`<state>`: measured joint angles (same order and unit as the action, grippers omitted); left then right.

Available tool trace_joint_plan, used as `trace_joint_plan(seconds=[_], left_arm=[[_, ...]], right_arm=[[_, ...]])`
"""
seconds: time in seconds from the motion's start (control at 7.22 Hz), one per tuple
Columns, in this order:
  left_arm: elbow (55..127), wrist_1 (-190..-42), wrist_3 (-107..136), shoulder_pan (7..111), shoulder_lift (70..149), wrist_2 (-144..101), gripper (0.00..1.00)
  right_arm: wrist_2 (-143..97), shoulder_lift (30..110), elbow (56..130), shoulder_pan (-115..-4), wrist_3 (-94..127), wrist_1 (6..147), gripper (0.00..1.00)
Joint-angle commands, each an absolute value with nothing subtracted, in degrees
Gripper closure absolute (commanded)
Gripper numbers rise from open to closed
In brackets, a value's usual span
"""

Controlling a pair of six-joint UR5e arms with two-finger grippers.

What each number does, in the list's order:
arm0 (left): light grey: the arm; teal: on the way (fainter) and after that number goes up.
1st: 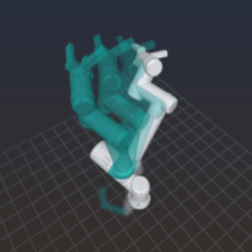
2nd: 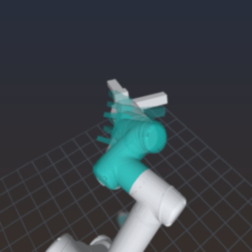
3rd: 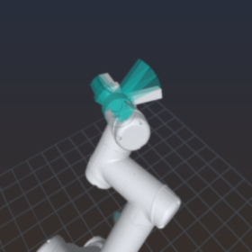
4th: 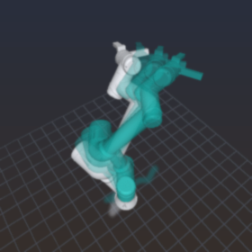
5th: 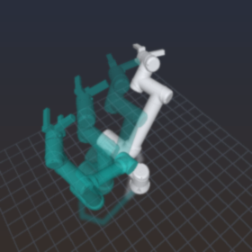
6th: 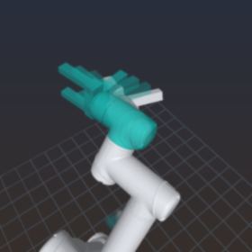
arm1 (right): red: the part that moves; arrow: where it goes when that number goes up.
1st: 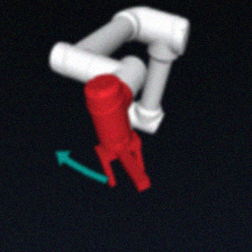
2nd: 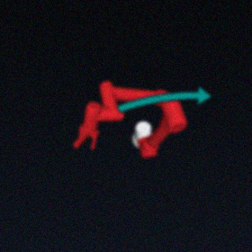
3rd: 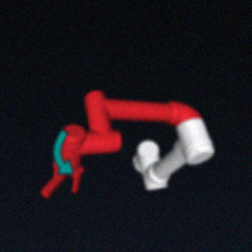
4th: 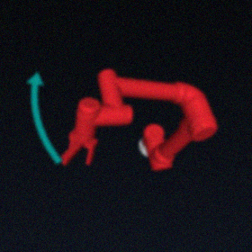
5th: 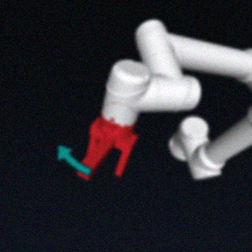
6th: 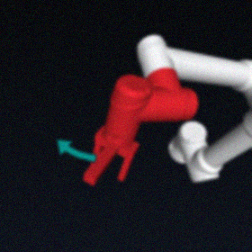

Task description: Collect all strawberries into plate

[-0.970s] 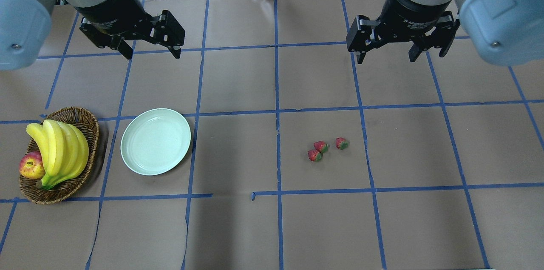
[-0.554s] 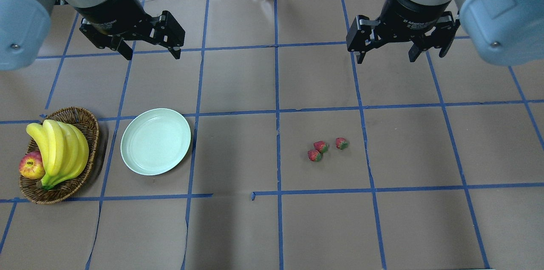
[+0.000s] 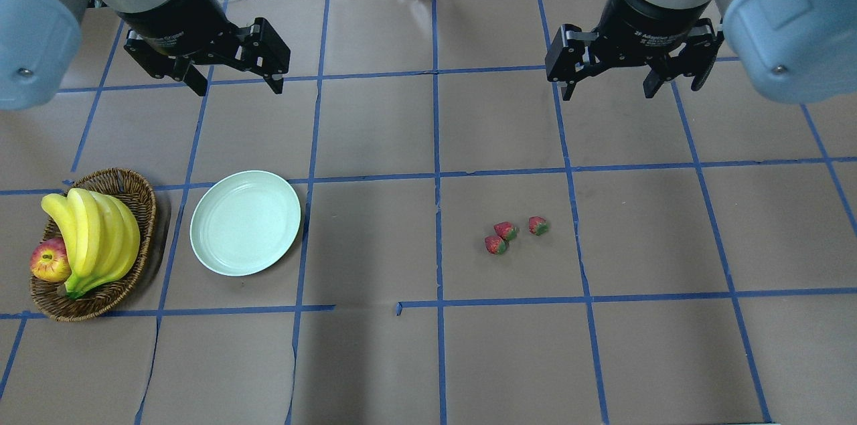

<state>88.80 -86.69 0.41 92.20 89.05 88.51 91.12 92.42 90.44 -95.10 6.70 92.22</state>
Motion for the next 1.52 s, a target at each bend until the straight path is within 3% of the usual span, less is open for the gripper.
trace_joint_plan(seconds=[0.0,0.97,1.39], left_arm=[[89.1,-86.7,0.4,92.2,89.1,88.6,0.00],[89.7,-86.6,0.3,92.2,89.6,88.8,0.00],[90.1,-86.6,0.3,92.2,89.6,88.7,0.00]], right_arm=[[91.1,91.1,90.7,-95.1,6.9,92.2,0.00],[91.8,74.6,96.4,-95.4,1.2,99.6,0.00],[91.8,71.0,110.6,-95.4,1.2,121.7,0.00]])
